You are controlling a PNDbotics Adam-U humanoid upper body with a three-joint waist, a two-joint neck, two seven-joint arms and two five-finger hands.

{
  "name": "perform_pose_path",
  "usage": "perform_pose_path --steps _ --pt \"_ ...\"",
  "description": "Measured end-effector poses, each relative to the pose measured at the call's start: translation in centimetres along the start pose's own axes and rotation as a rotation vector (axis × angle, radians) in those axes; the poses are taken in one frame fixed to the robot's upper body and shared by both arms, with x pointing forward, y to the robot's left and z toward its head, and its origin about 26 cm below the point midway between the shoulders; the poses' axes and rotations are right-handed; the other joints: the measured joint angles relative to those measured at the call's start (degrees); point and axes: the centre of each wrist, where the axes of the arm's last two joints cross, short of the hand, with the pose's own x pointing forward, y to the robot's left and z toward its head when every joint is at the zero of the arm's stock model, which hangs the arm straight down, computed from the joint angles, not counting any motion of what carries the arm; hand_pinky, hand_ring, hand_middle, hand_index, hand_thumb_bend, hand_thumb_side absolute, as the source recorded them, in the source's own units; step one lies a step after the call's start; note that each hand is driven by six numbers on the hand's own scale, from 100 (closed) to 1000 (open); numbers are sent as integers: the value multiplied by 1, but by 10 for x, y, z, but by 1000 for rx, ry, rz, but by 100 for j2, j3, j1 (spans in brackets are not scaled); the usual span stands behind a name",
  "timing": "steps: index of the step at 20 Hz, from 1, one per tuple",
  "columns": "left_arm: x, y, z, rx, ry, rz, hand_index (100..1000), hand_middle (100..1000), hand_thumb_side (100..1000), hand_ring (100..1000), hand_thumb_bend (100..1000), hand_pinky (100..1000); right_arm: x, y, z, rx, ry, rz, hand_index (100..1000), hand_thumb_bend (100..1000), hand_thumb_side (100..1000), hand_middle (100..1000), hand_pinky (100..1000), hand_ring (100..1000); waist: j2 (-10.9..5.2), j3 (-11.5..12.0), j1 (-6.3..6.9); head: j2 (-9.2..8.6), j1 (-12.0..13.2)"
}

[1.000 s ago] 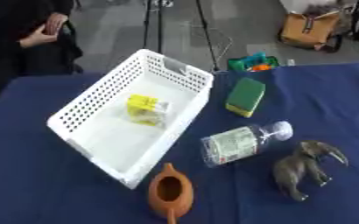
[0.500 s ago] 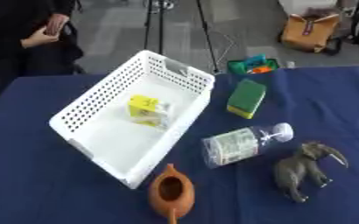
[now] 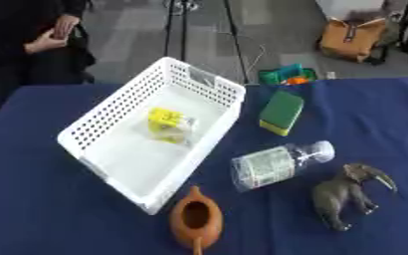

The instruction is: Pick up objects on the table and place them in the box.

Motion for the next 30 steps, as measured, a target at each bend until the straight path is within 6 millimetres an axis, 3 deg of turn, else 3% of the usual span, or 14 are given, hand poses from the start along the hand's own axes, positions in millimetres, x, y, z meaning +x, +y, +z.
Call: perform_pose_path --steps 6,13,18,20,21,22,23,27,28,30 --pt "0 0 -1 -14 -8 0 813 743 957 668 100 596 5 -4 -7 127 -94 -12 972 134 799 897 936 892 -10 13 -33 1 -26" --pt "1 -1 0 -30 -6 8 811 744 955 668 100 595 20 -12 -26 111 -84 -17 976 114 799 907 883 875 -16 32 -41 -2 -68" --pt "2 -2 1 -35 -6 13 809 745 953 667 100 594 36 -9 -37 153 -82 -52 1000 144 737 931 888 896 -16 33 -17 -7 -99" --pt "2 -2 1 -36 -6 14 808 745 953 667 100 593 40 -8 -39 183 -89 -61 1000 177 686 936 894 909 -16 32 -16 -8 -102" --pt "2 -2 1 -36 -5 14 807 744 953 670 100 593 42 -8 -40 200 -94 -65 1000 223 613 916 896 910 -15 30 -16 -9 -103" --pt "2 -2 1 -37 -5 14 807 744 953 670 100 593 44 -7 -41 220 -99 -74 1000 223 613 916 896 910 -14 28 -16 -9 -105" --pt "2 -2 1 -39 -5 14 805 743 952 672 100 592 46 -6 -42 239 -107 -89 1000 287 542 904 906 916 -13 25 -16 -9 -106" --pt "2 -2 1 -48 -5 14 803 743 951 672 100 592 55 -4 -46 326 -169 -222 1000 387 612 912 946 944 11 24 -7 -11 -110" --pt "2 -2 1 -50 -5 14 802 743 950 671 100 591 56 -4 -47 345 -186 -258 1000 447 702 917 956 942 16 24 -5 -11 -110" --pt "2 -2 1 -51 -4 13 801 743 949 671 100 591 56 -4 -48 374 -211 -306 1000 461 685 915 956 940 18 22 -1 -11 -110"
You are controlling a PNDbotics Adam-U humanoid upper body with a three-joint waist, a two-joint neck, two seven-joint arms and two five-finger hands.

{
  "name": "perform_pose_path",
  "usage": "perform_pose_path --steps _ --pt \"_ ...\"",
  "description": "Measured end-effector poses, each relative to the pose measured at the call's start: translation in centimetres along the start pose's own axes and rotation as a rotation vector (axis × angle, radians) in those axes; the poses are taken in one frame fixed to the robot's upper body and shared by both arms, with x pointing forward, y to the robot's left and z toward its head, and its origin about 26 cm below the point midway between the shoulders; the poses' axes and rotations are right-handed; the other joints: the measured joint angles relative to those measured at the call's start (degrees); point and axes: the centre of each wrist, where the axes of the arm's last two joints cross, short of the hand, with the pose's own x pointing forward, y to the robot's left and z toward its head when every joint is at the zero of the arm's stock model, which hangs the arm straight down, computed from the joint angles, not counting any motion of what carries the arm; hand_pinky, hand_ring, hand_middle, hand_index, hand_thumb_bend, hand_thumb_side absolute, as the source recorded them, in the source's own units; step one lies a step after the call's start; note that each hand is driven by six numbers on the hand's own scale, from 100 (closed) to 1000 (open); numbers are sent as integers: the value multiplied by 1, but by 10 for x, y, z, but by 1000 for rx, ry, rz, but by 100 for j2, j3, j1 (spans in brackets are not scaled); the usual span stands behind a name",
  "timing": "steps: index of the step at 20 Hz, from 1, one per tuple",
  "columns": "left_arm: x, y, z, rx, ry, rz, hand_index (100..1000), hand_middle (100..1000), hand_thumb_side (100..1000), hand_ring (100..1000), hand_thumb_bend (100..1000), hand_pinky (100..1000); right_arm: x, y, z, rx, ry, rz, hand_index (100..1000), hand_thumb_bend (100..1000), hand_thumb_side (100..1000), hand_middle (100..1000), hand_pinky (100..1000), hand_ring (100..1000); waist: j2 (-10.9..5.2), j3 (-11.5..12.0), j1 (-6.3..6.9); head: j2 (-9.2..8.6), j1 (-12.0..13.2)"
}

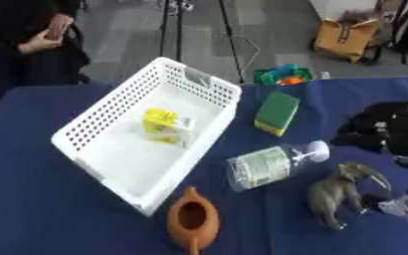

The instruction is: Pick up objects on the table and place them in the box.

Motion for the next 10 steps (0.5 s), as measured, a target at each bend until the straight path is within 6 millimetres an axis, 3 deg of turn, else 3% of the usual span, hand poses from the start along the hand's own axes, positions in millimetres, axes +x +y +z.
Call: perform_pose_path --steps 5,6,9,10 --pt "0 0 0 -7 0 0 800 742 947 671 100 591 0 1 0 39 -38 -28 1000 440 662 922 975 953 3 -18 7 0 -1" --pt "0 0 0 -8 0 0 800 742 946 671 100 591 0 2 0 48 -45 -28 1000 398 583 917 975 950 5 -20 9 0 -1" --pt "0 0 0 -11 1 -1 800 742 946 671 100 591 0 2 0 52 -54 -25 1000 397 577 916 975 949 6 -22 25 0 -2" --pt "0 0 0 -12 1 -1 799 741 944 670 100 590 0 3 0 54 -53 -25 1000 383 481 879 955 925 6 -22 26 -1 -2"
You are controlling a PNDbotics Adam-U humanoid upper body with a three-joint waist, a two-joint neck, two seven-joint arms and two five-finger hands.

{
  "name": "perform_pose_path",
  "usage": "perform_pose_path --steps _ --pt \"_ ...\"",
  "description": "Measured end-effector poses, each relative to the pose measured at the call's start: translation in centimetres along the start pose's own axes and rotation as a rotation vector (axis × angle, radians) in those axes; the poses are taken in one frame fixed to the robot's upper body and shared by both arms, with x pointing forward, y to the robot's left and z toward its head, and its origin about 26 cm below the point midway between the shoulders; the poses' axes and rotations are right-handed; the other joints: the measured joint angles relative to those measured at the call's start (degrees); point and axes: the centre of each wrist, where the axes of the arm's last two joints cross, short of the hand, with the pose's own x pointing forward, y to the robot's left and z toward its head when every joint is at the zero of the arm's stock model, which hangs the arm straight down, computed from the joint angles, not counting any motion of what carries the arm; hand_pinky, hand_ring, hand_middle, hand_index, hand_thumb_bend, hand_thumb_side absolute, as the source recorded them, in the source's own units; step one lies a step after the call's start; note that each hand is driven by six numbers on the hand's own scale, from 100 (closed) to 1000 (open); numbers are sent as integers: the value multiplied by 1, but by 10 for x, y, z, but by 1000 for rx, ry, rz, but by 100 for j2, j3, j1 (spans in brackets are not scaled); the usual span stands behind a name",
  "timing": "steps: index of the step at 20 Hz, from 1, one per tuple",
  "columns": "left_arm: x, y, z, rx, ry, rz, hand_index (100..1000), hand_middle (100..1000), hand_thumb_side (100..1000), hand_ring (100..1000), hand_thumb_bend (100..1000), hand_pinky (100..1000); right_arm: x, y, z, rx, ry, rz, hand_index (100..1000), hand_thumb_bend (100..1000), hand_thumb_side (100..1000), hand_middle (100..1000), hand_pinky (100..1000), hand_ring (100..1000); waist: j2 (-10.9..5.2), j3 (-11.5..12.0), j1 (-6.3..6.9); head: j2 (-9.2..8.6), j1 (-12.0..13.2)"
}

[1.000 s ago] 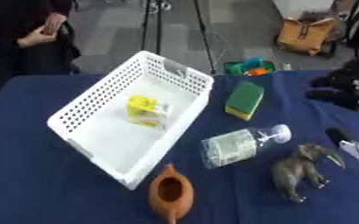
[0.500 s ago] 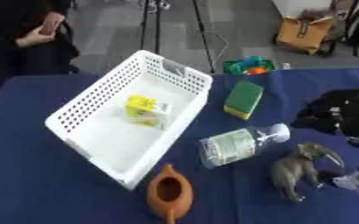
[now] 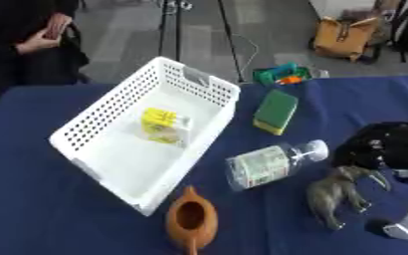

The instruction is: Pick up objects on the table and place them in the box.

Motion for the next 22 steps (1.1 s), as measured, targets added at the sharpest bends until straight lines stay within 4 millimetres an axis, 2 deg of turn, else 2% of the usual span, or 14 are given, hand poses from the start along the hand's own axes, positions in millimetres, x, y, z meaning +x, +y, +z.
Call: perform_pose_path --steps 3,4,8,15,22 --pt "0 0 0 -3 0 0 799 741 944 670 100 590 0 1 0 -11 11 4 1000 386 476 874 949 920 1 0 1 -3 -13" --pt "0 0 0 -3 0 0 797 739 938 669 100 589 1 2 -1 -18 17 5 1000 399 449 864 941 911 2 1 2 -3 -22" --pt "0 0 0 -8 1 0 795 739 935 669 100 589 2 3 -2 -36 56 19 1000 385 482 898 954 918 29 21 2 -42 -72" --pt "1 -1 1 -21 1 3 794 739 933 668 100 588 5 5 -5 -41 107 62 995 380 508 900 955 923 34 62 11 -51 -105" --pt "1 -2 -1 -22 -4 7 793 739 931 669 100 588 11 5 -11 7 99 46 1000 421 479 904 962 931 45 86 13 -52 -129"
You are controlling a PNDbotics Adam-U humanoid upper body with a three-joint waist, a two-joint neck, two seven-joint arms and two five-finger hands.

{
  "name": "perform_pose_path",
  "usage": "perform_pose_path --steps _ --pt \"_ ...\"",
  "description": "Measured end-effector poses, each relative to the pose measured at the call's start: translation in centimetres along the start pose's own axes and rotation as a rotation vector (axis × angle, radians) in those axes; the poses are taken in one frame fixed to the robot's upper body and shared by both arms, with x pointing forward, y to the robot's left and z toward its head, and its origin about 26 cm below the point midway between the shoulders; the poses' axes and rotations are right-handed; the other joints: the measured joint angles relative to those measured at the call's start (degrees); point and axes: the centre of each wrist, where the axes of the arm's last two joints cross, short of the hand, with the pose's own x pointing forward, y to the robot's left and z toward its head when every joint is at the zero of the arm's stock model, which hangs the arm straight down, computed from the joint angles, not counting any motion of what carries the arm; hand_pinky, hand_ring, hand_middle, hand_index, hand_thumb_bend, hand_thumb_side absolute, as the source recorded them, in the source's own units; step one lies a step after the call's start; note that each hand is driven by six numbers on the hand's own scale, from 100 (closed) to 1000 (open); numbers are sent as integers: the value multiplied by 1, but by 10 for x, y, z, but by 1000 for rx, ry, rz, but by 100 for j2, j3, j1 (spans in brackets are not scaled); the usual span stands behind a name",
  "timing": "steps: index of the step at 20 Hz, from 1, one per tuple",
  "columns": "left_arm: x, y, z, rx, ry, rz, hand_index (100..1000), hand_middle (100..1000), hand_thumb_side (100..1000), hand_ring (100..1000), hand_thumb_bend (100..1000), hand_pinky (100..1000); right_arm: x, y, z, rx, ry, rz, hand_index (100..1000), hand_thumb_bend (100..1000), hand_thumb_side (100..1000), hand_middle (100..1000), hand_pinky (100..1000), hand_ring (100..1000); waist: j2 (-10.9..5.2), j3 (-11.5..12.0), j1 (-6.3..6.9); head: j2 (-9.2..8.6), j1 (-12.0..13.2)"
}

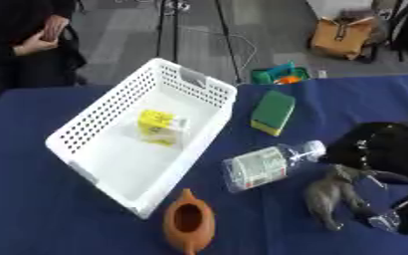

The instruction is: Pick up objects on the table and place them in the box.

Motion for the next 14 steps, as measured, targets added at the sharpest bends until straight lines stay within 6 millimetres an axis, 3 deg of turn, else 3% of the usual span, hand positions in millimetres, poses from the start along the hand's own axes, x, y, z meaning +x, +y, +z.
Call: perform_pose_path --steps 14 --pt "0 0 -1 -1 0 0 792 736 931 667 100 586 8 -4 -6 98 -2 70 966 402 465 920 987 937 21 29 -18 -17 -44"
